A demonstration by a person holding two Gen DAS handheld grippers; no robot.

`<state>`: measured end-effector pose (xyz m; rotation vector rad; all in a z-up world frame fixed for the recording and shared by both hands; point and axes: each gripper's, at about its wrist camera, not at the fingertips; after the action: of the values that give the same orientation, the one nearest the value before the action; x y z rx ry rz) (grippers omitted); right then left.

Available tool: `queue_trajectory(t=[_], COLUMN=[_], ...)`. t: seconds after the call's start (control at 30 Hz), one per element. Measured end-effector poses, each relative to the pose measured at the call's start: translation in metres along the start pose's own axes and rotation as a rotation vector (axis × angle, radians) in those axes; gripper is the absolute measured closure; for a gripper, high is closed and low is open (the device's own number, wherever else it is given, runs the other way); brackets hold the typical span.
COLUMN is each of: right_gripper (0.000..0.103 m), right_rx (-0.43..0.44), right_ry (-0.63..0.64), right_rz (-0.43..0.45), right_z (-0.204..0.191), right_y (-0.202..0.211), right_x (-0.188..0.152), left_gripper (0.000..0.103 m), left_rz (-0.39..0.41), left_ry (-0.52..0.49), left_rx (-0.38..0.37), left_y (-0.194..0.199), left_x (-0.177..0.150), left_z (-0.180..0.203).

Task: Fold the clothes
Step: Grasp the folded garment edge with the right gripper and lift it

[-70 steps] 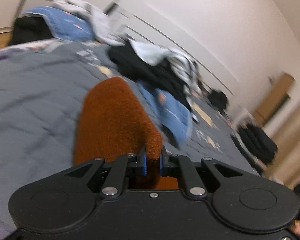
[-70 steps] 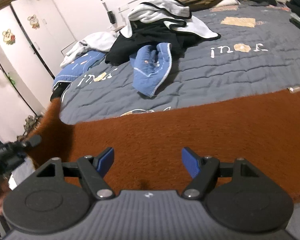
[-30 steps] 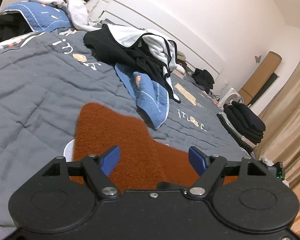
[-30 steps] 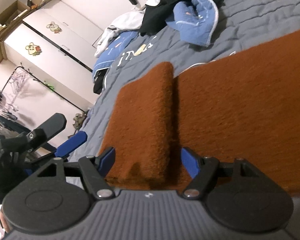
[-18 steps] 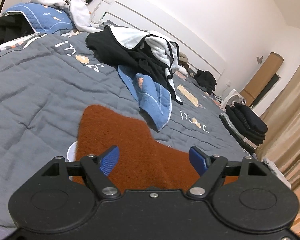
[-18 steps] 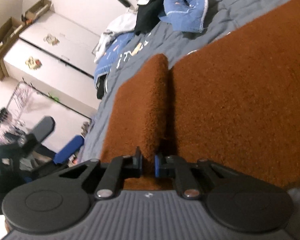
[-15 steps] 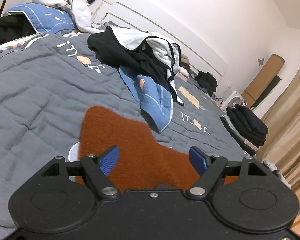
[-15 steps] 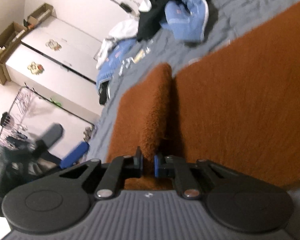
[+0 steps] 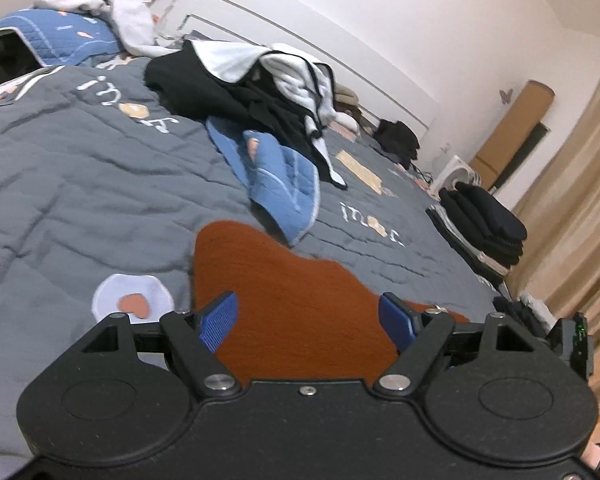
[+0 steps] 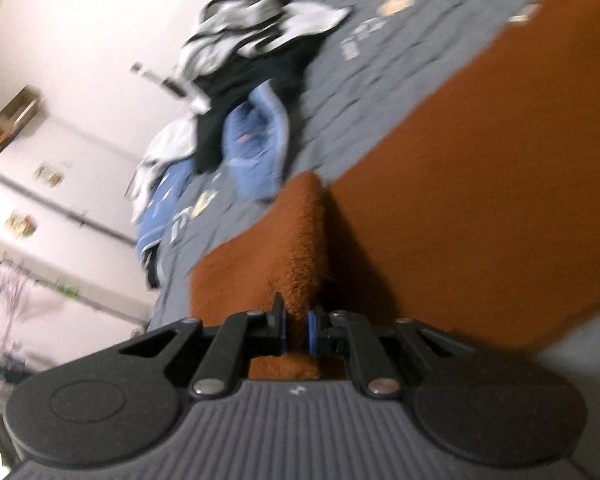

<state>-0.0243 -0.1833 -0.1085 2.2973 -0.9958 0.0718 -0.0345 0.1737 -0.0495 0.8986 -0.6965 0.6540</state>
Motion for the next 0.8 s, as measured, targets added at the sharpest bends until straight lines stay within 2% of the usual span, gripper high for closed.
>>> queue_trajectory(t=[0.33,0.6,0.8], right_gripper=[0.093,0.093,0.093], right_rx=[-0.029,-0.069,-0.09], right_ry=[-0.082,-0.14,-0.189], right_rz=[0.149,0.222,0.31], right_z=[0.046,0.087,0.115], right_y=[0.06,0.098,0.134], right_x=[0.035,0.06,0.082], left_gripper=[0.027,0.027,0.027], left_rz=[-0.061,-0.119,-0.159], left_ry=[-0.088,-0.149,-0.185], left_rx=[-0.063,-0.121,-0.148], left_y=[-0.037,-0.073,-0.1], left_x=[-0.01,-0.022,-0.032], left_z=[0.05,0.092,0.118])
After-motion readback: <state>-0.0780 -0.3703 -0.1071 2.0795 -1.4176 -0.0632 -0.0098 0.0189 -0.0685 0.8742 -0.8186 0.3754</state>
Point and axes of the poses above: each gripper's, at about its wrist camera, not at the fingertips, and y roughly against the way its jaws point, z to its right, x to its top, and after that the axes turned 5 degrees about -y, right-handed
